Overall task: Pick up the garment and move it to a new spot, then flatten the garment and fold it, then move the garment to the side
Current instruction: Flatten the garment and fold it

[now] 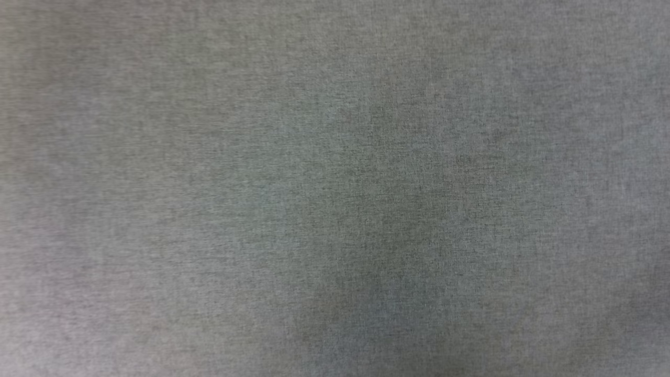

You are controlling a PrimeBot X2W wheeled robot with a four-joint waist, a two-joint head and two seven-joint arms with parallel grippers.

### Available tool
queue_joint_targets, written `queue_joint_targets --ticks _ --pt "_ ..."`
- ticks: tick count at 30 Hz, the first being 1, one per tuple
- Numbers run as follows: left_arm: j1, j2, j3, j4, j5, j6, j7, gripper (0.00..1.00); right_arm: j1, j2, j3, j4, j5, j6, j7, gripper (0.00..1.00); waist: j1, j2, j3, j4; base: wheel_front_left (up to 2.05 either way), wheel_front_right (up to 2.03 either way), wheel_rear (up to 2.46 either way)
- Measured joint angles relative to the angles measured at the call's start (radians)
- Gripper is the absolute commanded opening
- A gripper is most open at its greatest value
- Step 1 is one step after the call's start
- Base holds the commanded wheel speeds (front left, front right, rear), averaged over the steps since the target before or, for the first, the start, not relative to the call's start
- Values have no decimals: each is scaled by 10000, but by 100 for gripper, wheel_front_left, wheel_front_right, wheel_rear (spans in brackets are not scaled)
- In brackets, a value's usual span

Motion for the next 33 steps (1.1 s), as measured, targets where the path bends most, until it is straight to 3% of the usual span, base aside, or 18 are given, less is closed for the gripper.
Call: queue_joint_targets --ticks 4,9,13,17,24,33 --pt "1598 -318 -376 454 -132 -96 -462 0 1355 253 167 414 -12 0 -228 0 0 0 -305 123 0 0 0" --pt "3747 -297 -821 865 -384 -205 -617 0 3013 228 539 677 311 0 -339 0 -1 0 -914 208 0 0 0" --pt "5662 -278 -1197 959 -663 -261 -487 0 4485 -15 1078 608 779 0 -196 0 -1 0 -1563 263 0 0 0" --pt "7565 -117 -1459 583 -894 -19 -426 0 6119 -384 1553 391 1515 0 311 0 -2 0 -2314 326 0 0 0" --pt "10573 809 -1845 -750 -1221 453 -190 0 8677 -938 1632 -180 2376 4 763 0 -4 0 -3709 386 0 0 0" --pt "13634 2140 -2303 -3127 -2019 1327 1365 0 11727 -1783 895 -1708 3379 4 1710 0 -6 0 -5151 434 0 0 0"
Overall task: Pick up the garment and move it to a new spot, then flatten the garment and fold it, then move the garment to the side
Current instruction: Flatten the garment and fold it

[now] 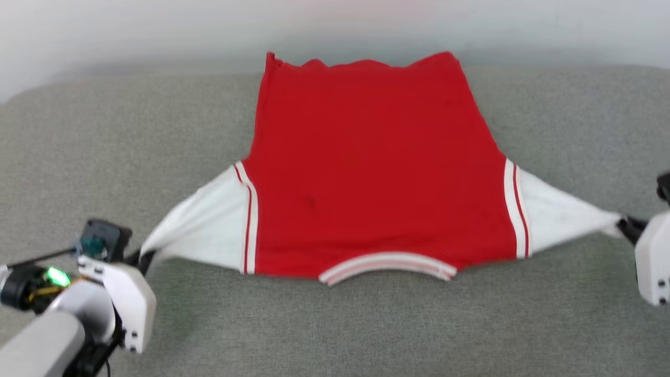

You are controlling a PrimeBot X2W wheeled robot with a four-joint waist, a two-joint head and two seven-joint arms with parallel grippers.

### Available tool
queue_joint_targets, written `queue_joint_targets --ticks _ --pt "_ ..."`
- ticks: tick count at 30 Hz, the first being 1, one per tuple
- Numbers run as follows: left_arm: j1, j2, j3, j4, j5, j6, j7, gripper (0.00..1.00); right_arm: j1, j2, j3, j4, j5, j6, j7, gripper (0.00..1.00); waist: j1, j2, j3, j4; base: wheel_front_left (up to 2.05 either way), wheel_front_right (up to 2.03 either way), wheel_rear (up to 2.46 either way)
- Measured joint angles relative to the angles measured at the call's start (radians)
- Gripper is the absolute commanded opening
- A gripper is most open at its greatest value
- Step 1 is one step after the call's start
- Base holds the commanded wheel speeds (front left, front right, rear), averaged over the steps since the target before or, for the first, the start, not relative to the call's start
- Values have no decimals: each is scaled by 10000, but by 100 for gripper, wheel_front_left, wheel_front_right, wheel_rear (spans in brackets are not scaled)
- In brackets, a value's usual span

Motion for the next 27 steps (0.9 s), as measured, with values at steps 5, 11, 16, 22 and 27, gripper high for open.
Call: queue_joint_targets --ticks 5,11,16,22,27 --pt "1317 702 -69 -1243 -453 504 443 0 1707 -194 -598 -1068 -42 0 560 0 0 0 -375 -29 0 0 0" --pt "2754 1285 -403 -2452 -941 970 976 0 3637 -59 -1492 -2123 -59 -2 1517 0 1 0 -569 -157 0 0 0" --pt "3434 1390 -472 -3120 -1340 1275 1101 0 4752 261 -2245 -2945 -123 -2 2219 0 1 0 -631 -233 0 0 0" --pt "3492 1239 -426 -3760 -1542 1241 1007 0 5067 786 -3095 -3630 -357 -8 2615 100 2 1 -567 -189 0 0 0" --pt "3202 1151 -410 -4592 -1569 1126 1195 0 4799 922 -3638 -4376 -130 -8 3266 100 3 0 -341 -6 0 0 0"
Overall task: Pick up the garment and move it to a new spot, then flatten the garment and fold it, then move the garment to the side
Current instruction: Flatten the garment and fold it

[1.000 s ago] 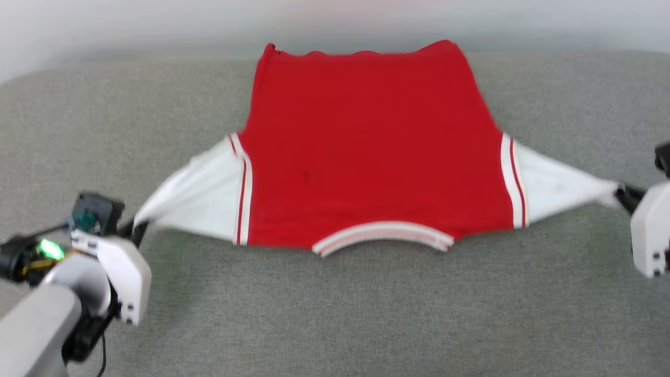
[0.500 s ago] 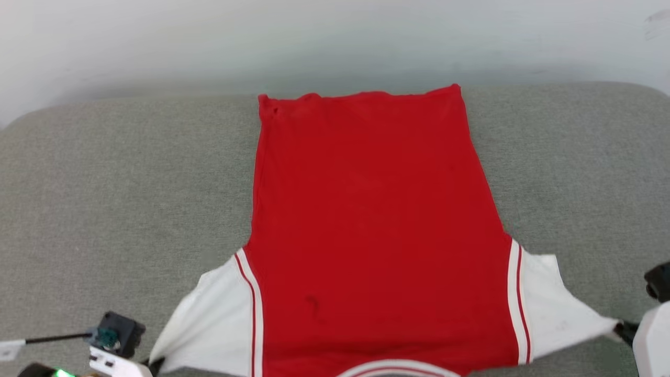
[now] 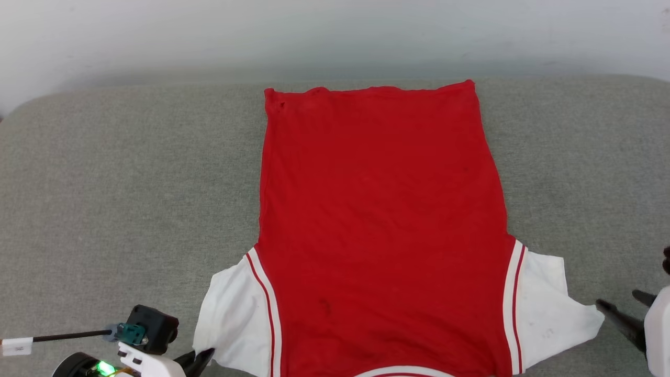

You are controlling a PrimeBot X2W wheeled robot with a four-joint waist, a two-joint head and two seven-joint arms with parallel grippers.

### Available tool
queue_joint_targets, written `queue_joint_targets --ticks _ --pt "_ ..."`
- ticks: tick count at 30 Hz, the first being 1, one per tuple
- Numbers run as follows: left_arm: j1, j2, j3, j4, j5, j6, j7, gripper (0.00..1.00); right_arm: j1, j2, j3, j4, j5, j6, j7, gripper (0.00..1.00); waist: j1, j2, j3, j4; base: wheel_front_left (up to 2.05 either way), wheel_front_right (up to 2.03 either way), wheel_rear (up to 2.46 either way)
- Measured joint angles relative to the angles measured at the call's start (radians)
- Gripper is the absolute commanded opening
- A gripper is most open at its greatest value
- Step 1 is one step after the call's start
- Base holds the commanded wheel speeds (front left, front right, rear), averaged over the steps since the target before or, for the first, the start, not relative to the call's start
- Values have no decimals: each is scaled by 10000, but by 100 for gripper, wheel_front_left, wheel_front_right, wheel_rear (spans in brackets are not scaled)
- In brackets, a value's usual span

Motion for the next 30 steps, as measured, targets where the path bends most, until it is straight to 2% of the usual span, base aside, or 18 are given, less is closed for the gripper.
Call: queue_joint_targets --ticks 8,16,22,30 --pt "-139 416 257 -1808 94 261 136 0 -2205 550 -1122 -828 309 0 2424 100 2 0 999 484 0 0 0" --pt "-1014 322 119 -3156 1110 119 336 0 -5991 989 -1666 318 -686 0 4564 100 3 0 2425 1386 0 0 0" --pt "-1746 -276 -27 -3386 1358 -316 347 0 -8306 727 -1536 1239 -1820 0 5484 100 3 0 3573 2231 0 0 0" --pt "-2330 -955 -330 -3237 1687 -811 232 0 -10643 610 -1801 2487 -3277 0 5781 100 4 0 4857 3442 0 0 0"
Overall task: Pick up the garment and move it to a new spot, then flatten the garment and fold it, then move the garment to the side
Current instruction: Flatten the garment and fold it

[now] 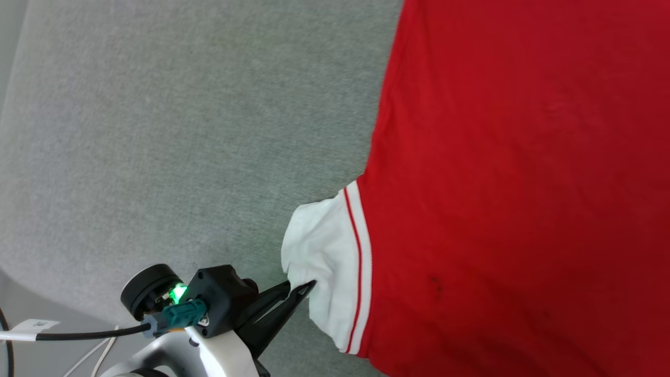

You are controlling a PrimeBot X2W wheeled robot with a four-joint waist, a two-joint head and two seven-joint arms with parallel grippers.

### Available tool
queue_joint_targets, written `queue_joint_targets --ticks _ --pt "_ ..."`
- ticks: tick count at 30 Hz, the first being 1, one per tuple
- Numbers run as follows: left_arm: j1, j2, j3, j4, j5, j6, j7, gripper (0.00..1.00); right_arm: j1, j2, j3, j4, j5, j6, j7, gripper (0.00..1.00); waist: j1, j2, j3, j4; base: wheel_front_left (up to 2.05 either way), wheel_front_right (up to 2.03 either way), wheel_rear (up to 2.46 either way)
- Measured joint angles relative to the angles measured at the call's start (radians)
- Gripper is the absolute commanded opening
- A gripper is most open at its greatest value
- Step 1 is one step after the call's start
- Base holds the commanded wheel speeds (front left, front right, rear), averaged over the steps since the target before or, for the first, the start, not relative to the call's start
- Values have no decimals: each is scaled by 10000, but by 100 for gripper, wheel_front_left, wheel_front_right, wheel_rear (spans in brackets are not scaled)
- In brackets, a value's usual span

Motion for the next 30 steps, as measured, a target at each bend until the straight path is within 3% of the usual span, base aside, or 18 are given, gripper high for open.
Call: queue_joint_targets --ticks 5,10,11,12,21,30 --pt "-106 -282 19 115 -4 -130 -284 0 -484 -221 391 474 -562 0 12 100 -1 -1 550 562 0 0 0" --pt "-278 -433 40 376 27 -219 -483 0 -717 -330 128 825 -750 -2 111 100 -2 0 906 887 0 0 0" --pt "-278 -451 40 420 33 -232 -510 0 -711 -343 102 830 -761 -2 211 44 -2 0 935 923 0 0 0" --pt "-278 -468 33 445 46 -234 -512 0 -710 -341 69 832 -755 -2 278 3 -3 0 952 940 0 0 0" --pt "-303 -483 35 702 88 -201 -543 0 -257 -261 -63 830 -694 -2 345 0 -2 -1 674 758 0 0 0" --pt "-146 -278 161 1425 144 113 -660 0 1434 -48 -92 709 -86 -2 282 0 -2 0 -359 215 0 0 0"
